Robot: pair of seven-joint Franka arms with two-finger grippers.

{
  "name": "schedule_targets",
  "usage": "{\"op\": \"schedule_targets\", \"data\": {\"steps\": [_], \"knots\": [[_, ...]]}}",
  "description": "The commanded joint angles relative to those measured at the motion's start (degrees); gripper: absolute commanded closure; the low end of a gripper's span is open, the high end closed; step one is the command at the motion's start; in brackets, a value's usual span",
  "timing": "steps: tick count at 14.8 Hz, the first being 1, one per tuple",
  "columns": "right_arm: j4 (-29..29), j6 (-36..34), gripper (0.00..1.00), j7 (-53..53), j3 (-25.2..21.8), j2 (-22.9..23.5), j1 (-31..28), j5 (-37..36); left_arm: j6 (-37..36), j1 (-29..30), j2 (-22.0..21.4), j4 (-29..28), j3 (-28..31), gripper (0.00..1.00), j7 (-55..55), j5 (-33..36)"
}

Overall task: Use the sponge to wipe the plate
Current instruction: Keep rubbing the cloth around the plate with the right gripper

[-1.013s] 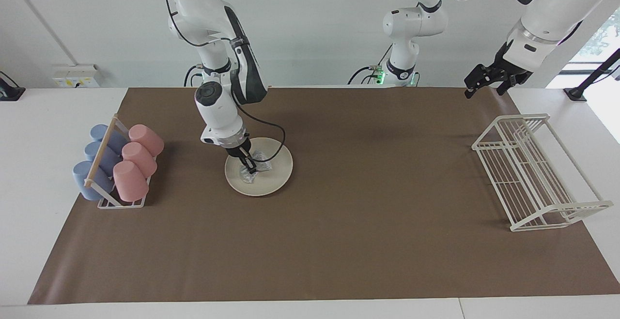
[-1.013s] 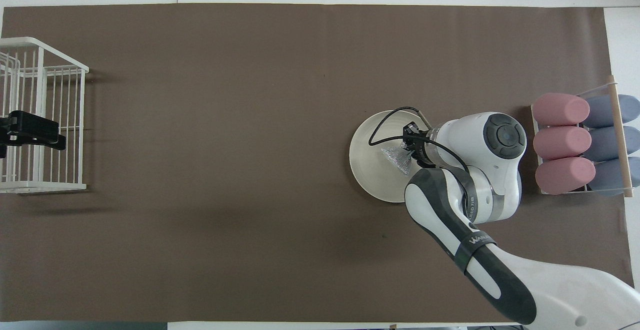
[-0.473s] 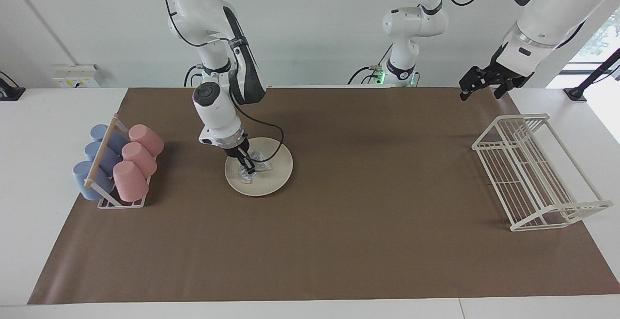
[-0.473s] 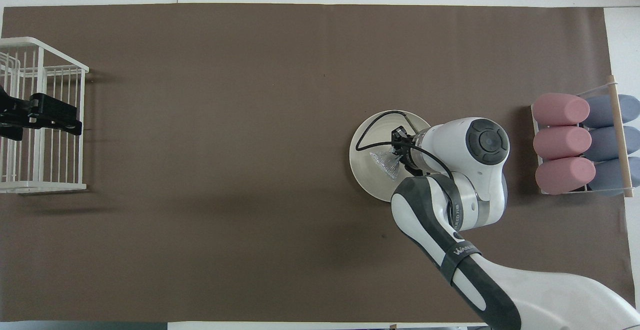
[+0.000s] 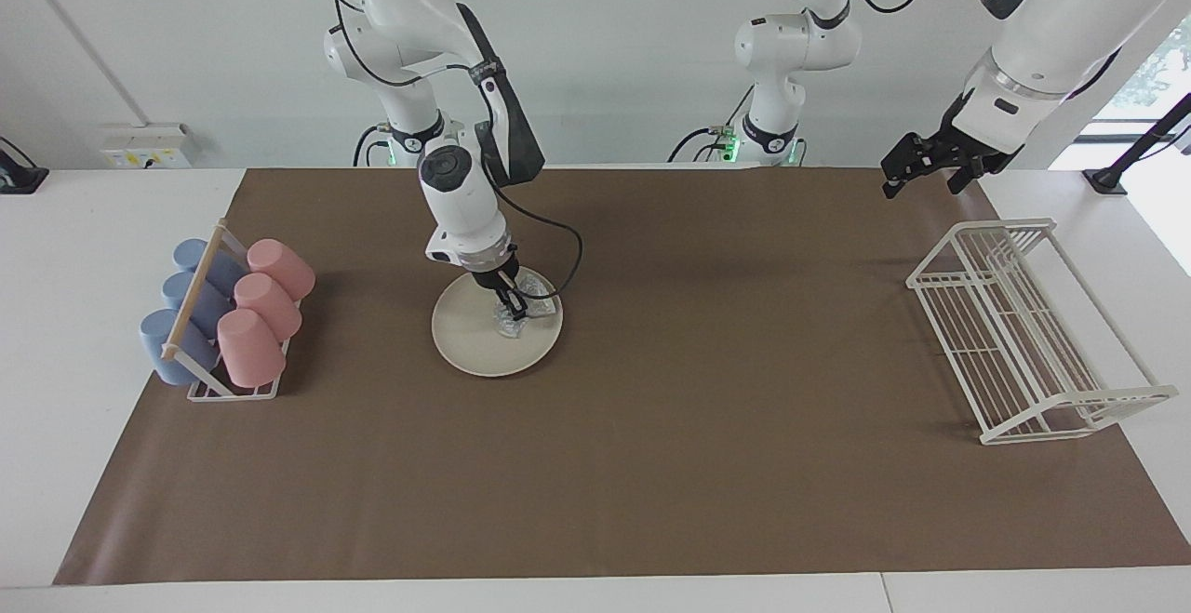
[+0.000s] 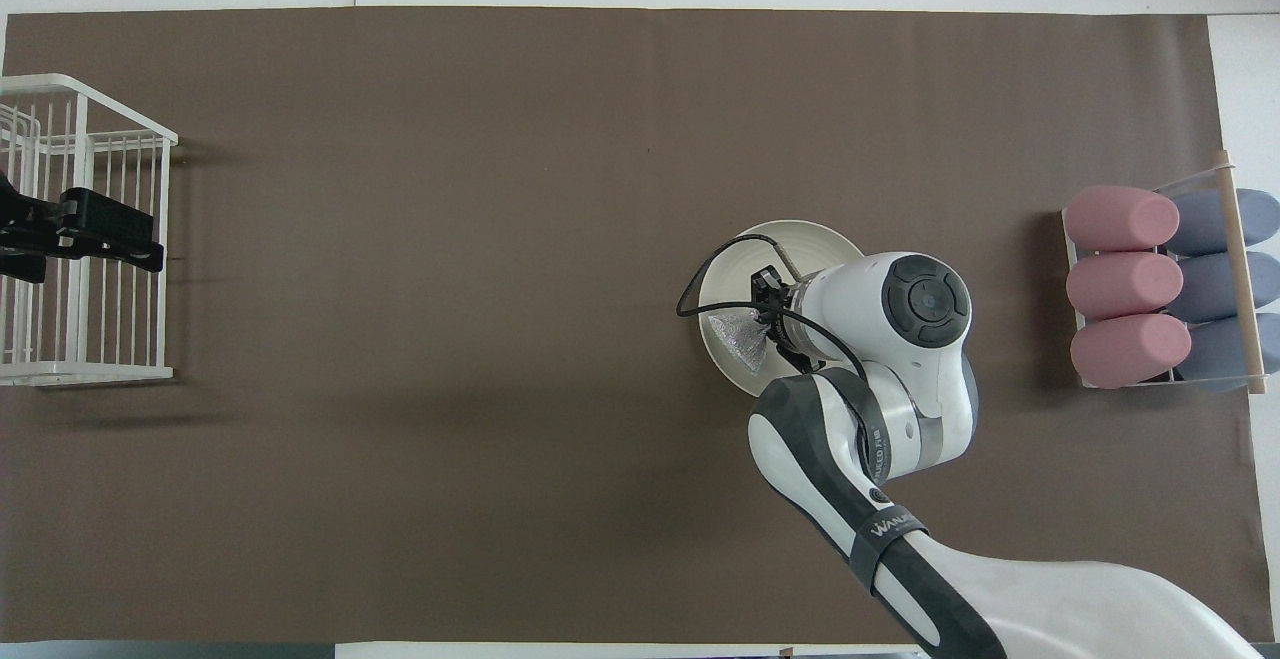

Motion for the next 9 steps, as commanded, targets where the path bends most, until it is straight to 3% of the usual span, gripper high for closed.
{"op": "schedule_targets", "data": {"steps": [1, 5, 9], "knots": [[2.73, -0.8, 1.0, 3.01, 0.49, 0.17, -0.43, 1.17, 1.2, -0.86, -1.54, -2.09, 0.75, 0.0, -0.6, 1.0], [15.9, -22.29, 1.0, 9.78, 0.41, -2.37, 0.01, 1.0, 1.2, -0.42, -1.71, -2.09, 0.66, 0.0, -0.68, 0.91], [22.69, -36.56, 1.0, 15.85, 0.49, -7.38, 0.1, 0.03, 1.99, 0.01, -3.64, -5.68, 0.66, 0.0, -3.39, -3.37]]}}
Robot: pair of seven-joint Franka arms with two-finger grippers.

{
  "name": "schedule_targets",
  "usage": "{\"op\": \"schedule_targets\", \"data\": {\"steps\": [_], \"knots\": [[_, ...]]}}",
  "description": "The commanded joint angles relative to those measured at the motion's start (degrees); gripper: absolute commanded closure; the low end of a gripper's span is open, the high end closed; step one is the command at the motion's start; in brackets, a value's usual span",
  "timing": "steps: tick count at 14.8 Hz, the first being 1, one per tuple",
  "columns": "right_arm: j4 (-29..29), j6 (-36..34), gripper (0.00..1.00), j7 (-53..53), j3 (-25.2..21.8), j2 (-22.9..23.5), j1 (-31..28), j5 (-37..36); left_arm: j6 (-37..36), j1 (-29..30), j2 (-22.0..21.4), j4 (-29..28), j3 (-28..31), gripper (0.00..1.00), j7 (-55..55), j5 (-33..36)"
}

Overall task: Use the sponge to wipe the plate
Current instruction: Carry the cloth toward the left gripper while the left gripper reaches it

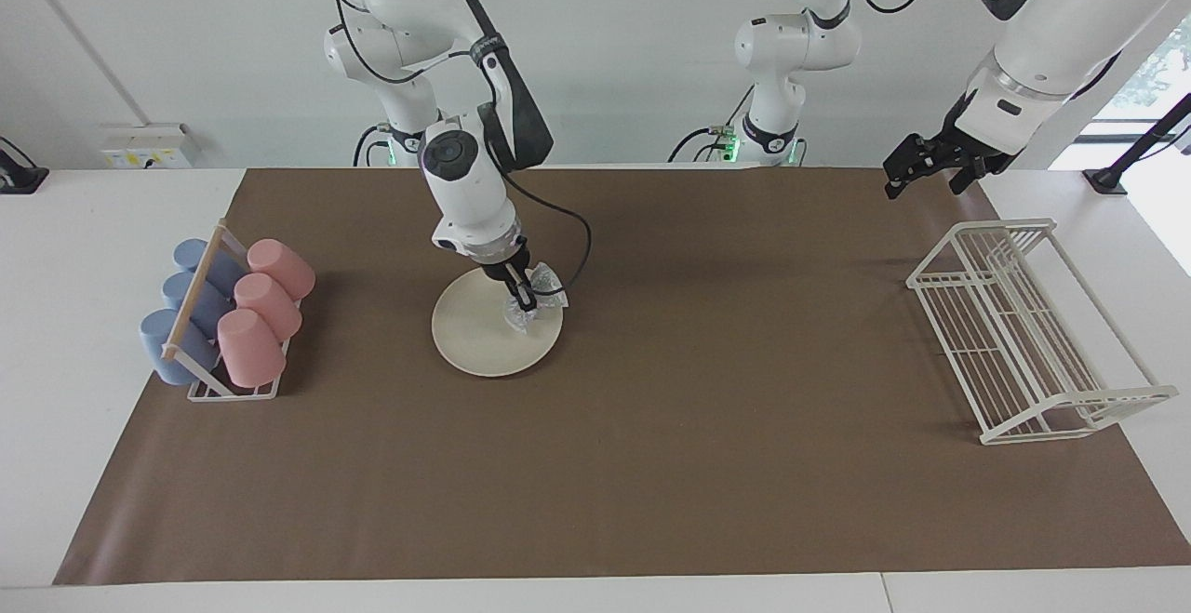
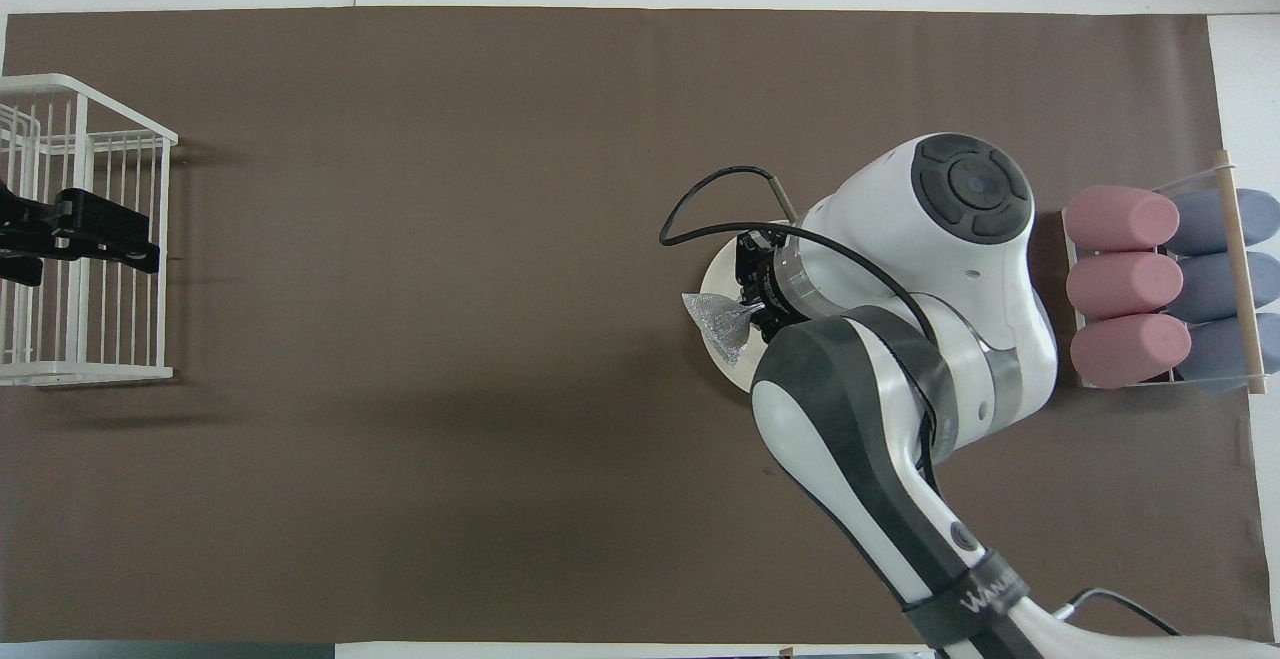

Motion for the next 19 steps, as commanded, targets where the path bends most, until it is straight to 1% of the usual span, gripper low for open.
{"op": "schedule_targets", "data": {"steps": [1, 3, 5, 6, 7, 8, 9, 10, 11, 12, 14, 15, 17, 18, 19], "knots": [[3.26, -7.2, 1.0, 4.22, 0.21, -3.61, -0.1, -0.31, 2.76, 0.25, -3.62, -6.0, 0.35, 0.0, -5.52, -7.68], [4.23, -10.81, 1.0, 5.45, 0.3, -5.99, -0.1, -2.06, 4.35, 0.95, -3.98, -7.33, 0.35, 0.0, -8.27, -14.99], [6.6, -14.67, 1.0, 8.61, 1.17, -6.96, 0.85, -5.22, 5.4, 0.87, -5.38, -10.13, 0.35, 0.0, -8.71, -24.56], [8.53, -16.96, 1.0, 10.97, 1.27, -6.79, 3.04, -7.76, 6.8, 0.87, -6.6, -12.84, 0.35, 0.0, -8.72, -28.52], [10.28, -18.72, 1.0, 13.35, 1.44, -6.53, 4.8, -9.96, 9.16, 0.43, -8.53, -16.96, 0.35, 0.0, -8.8, -33.52], [10.48, -17.78, 1.0, 16.59, 1.62, -6.44, 6.12, -9.9, 11.8, -0.09, -10.38, -20.57, 0.01, 0.0, -8.89, -37.57], [10.22, -15.68, 1.0, 19.14, 1.88, -6.43, 6.22, -9.29, 15.3, -0.88, -12.31, -24.26, -0.34, 0.0, -8.98, -41.18], [10.04, -13.57, 1.0, 21.43, 1.97, -6.26, 6.4, -8.15, 18.47, -2.63, -13.72, -27.25, -0.44, 0.0, -9.07, -44.7], [10.04, -12.77, 1.0, 22.93, 2.06, -6.09, 6.4, -7.44, 21.46, -4.82, -15.3, -30.15, -0.35, 0.0, -9.5, -48.47], [10.13, -12.41, 1.0, 24.17, 2.06, -6.0, 6.49, -7.26, 23.58, -5.8, -16.45, -33.31, -0.44, 0.0, -9.51, -53.21], [10.74, -11.62, 1.0, 26.46, 2.32, -5.21, 6.66, -6.74, 24.48, -6.86, -17.25, -36.15, -0.44, 0.0, -9.16, -61.74], [11.0, -11.01, 1.0, 26.99, 3.28, -4.94, 6.66, -6.65, 26.83, -9.39, -17.34, -36.77, -0.44, 0.0, -9.07, -64.48], [10.92, -11.09, 1.0, 27.08, 3.46, -4.94, 6.66, -6.91, 34.98, -15.54, -17.34, -38.79, -0.44, 0.0, -7.67, -71.06], [10.92, -11.0, 1.0, 27.08, 3.38, -4.94, 6.66, -6.91, 37.81, -18.09, -17.34, -39.58, -0.44, 0.0, -5.49, -73.53], [10.92, -11.0, 1.0, 26.99, 3.46, -4.94, 6.66, -6.91, 38.88, -19.51, -17.34, -40.37, -0.44, 0.0, -3.29, -75.3]]}}
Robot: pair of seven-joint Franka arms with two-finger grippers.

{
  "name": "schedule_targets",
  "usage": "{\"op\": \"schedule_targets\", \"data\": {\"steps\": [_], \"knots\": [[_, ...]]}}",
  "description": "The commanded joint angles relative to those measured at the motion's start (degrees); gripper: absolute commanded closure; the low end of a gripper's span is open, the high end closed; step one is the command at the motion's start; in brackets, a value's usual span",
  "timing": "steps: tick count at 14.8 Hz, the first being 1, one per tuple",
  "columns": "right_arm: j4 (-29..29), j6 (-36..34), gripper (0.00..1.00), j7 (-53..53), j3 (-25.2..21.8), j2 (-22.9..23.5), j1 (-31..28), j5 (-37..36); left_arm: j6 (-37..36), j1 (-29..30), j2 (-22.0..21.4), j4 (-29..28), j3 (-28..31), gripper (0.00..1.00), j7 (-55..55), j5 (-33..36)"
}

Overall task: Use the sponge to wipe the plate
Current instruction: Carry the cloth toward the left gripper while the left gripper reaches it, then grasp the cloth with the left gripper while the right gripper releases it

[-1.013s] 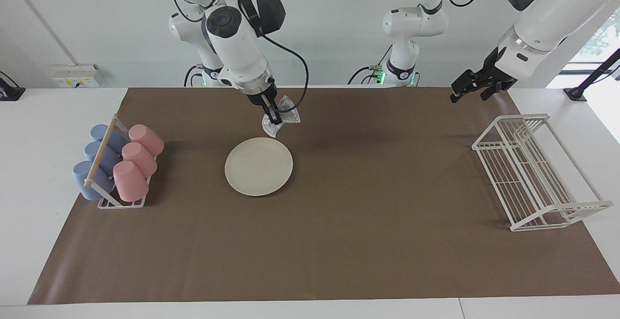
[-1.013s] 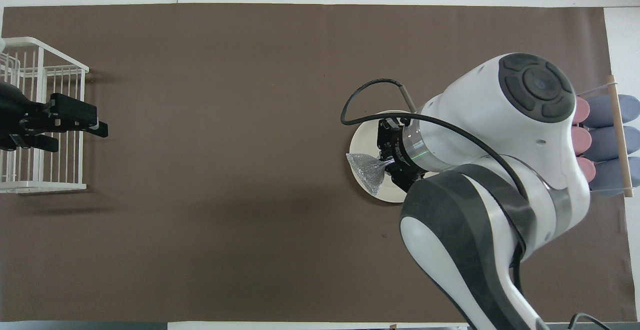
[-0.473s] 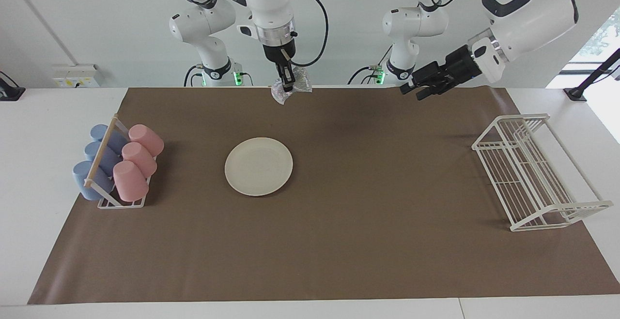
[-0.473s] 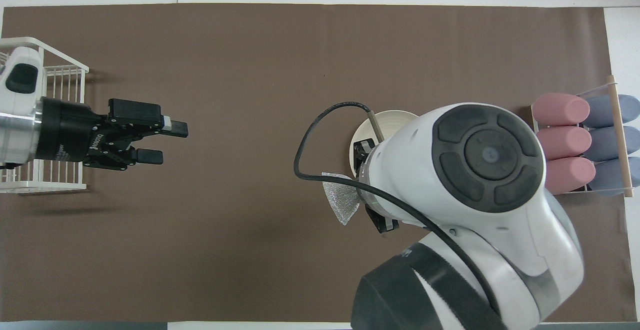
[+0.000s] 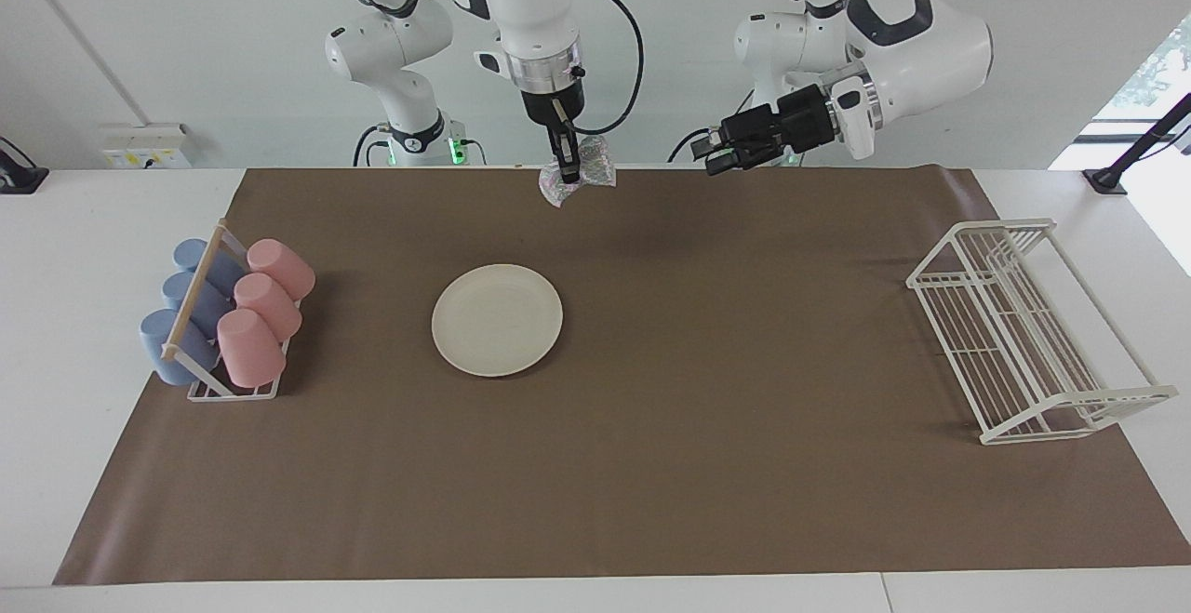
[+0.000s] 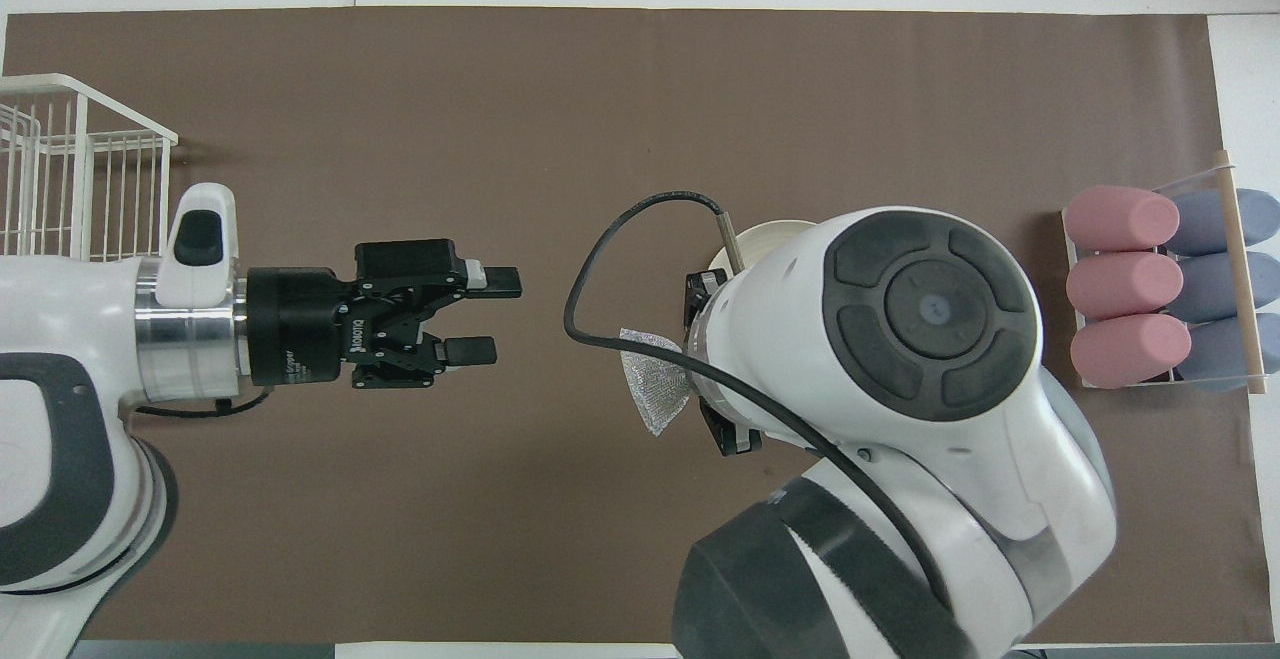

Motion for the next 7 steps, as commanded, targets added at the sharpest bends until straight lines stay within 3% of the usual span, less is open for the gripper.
{"op": "schedule_targets", "data": {"steps": [1, 4, 7], "knots": [[1.07, 0.29, 1.0, 1.02, 0.5, 0.63, -0.51, 0.48, 4.63, -5.05, -1.57, -3.67, 0.85, 0.0, 6.39, -4.99], [1.07, 0.2, 1.0, 0.93, 0.5, 0.63, -0.51, 0.48, 4.98, -8.22, -0.78, -4.11, 0.85, 0.0, 9.05, -5.08], [0.98, 0.2, 1.0, 0.93, 0.5, 0.63, -0.51, 0.48, 8.76, -11.56, -0.25, -4.38, 0.85, 0.07, 9.14, -6.39]]}}
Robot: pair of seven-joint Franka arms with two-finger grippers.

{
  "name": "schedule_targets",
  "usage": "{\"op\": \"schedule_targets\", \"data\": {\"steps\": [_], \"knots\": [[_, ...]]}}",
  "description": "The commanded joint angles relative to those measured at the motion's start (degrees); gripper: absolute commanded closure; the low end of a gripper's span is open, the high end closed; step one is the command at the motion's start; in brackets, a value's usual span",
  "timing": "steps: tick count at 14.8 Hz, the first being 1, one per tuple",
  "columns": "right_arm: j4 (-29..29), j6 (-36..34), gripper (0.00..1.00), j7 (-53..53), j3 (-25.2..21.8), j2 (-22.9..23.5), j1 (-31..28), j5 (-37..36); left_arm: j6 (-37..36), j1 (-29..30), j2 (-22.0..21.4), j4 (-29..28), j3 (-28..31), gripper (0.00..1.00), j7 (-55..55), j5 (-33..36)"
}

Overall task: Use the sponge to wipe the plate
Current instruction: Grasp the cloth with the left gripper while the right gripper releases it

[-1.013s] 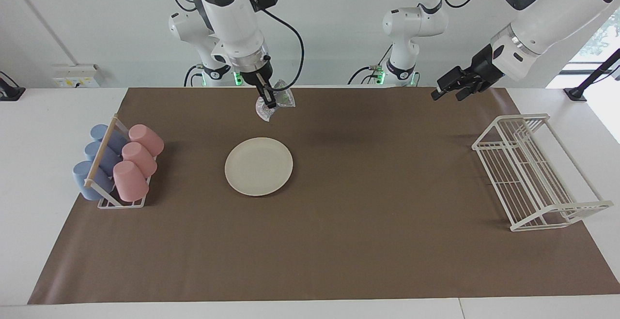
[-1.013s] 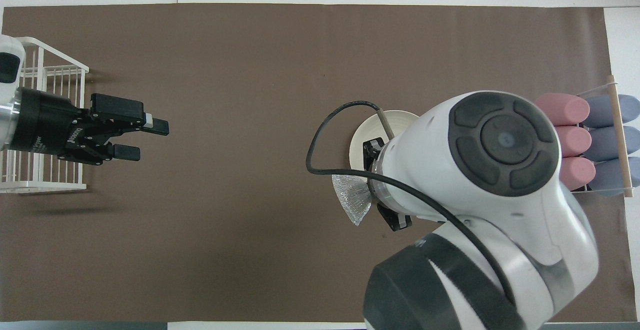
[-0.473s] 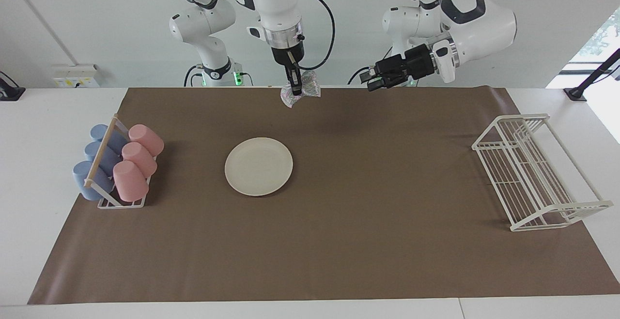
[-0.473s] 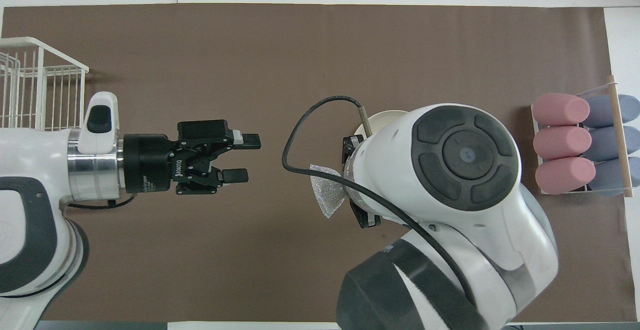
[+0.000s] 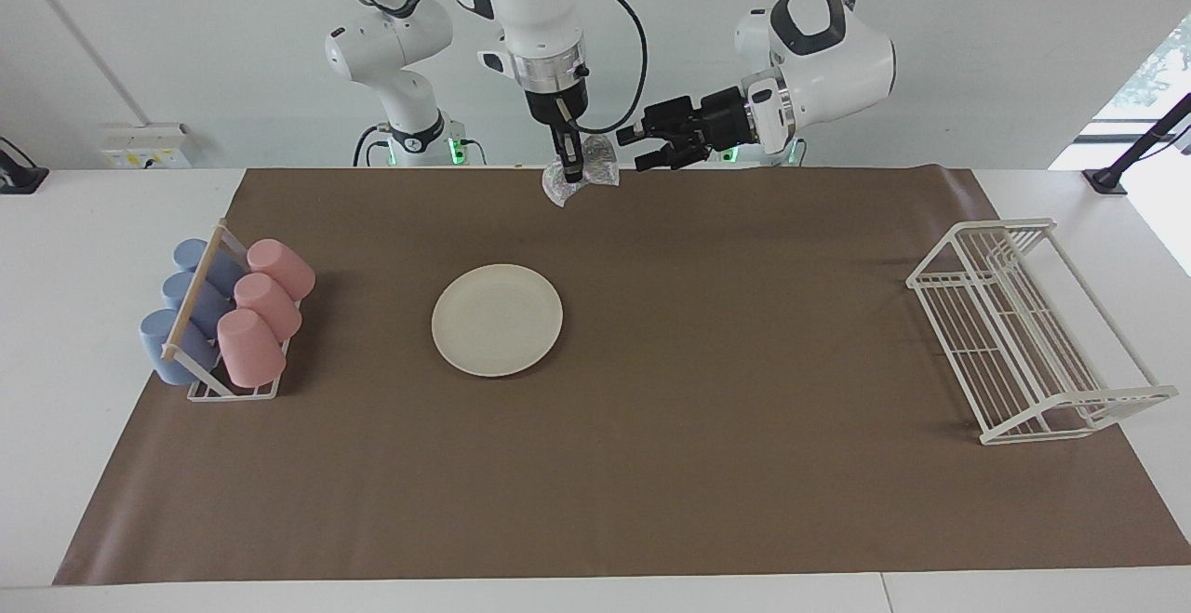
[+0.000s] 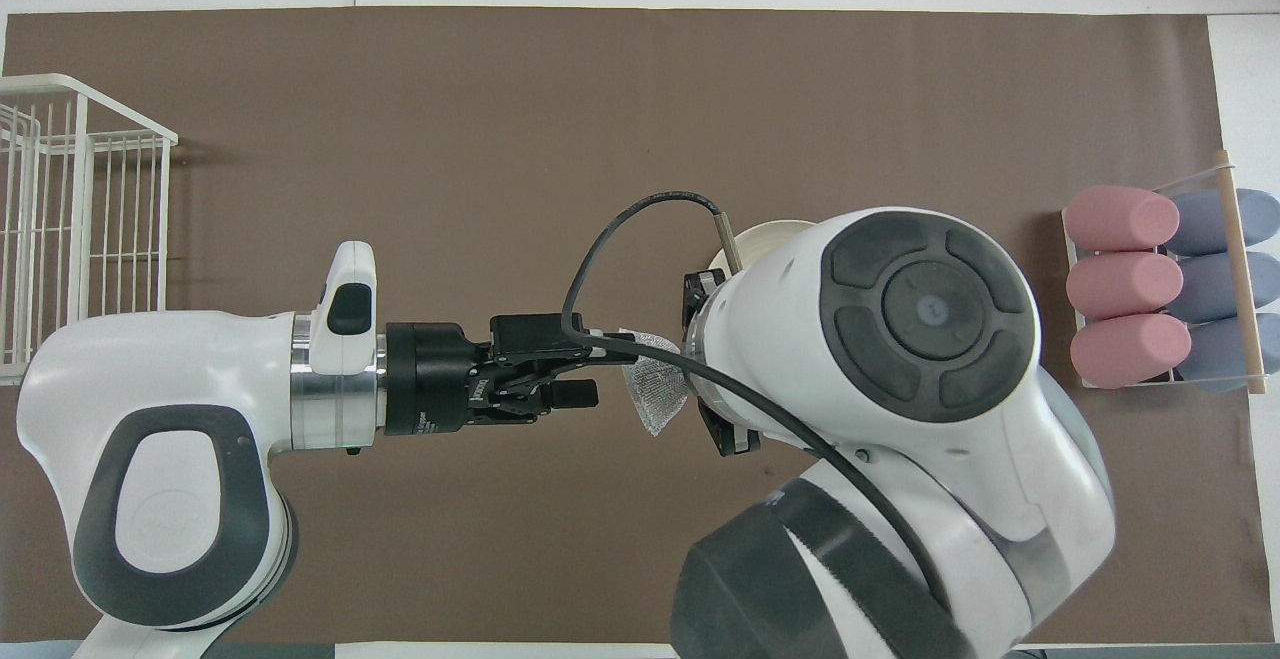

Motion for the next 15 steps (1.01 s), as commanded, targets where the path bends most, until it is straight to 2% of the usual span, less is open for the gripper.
{"op": "schedule_targets", "data": {"steps": [1, 4, 5, 7, 8, 14, 15], "knots": [[0.88, 0.2, 1.0, 0.93, 0.48, 0.61, -0.5, 0.48, 3.4, -3.02, -0.23, -1.16, 0.88, 0.09, 1.66, -2.98], [0.88, 0.12, 1.0, 0.84, 0.48, 0.53, -0.5, 0.48, 6.13, -4.25, 0.65, -0.98, 0.88, 0.25, 2.01, -3.16], [0.88, 0.12, 1.0, 0.75, 0.48, 0.53, -0.5, 0.48, 6.57, -4.6, 0.65, -0.98, 0.88, 0.38, 2.1, -3.16], [0.88, 0.12, 1.0, 0.75, 0.48, 0.61, -0.5, 0.48, 6.92, -4.51, 0.74, -0.89, 0.96, 0.92, 2.01, -3.16], [0.88, 0.12, 1.0, 0.75, 0.48, 0.53, -0.5, 0.48, 6.84, -4.25, 0.83, -0.72, 0.96, 1.0, 2.01, -3.16], [0.79, -0.24, 1.0, 0.58, 0.48, 0.35, -0.5, 0.48, 6.66, -4.43, 0.92, -0.63, 0.96, 1.0, 0.96, -3.16], [0.62, -0.58, 0.91, 0.49, 0.48, 0.0, -0.59, 0.48, 6.57, -4.43, 0.92, -0.63, 0.96, 1.0, 0.79, -3.16]]}}
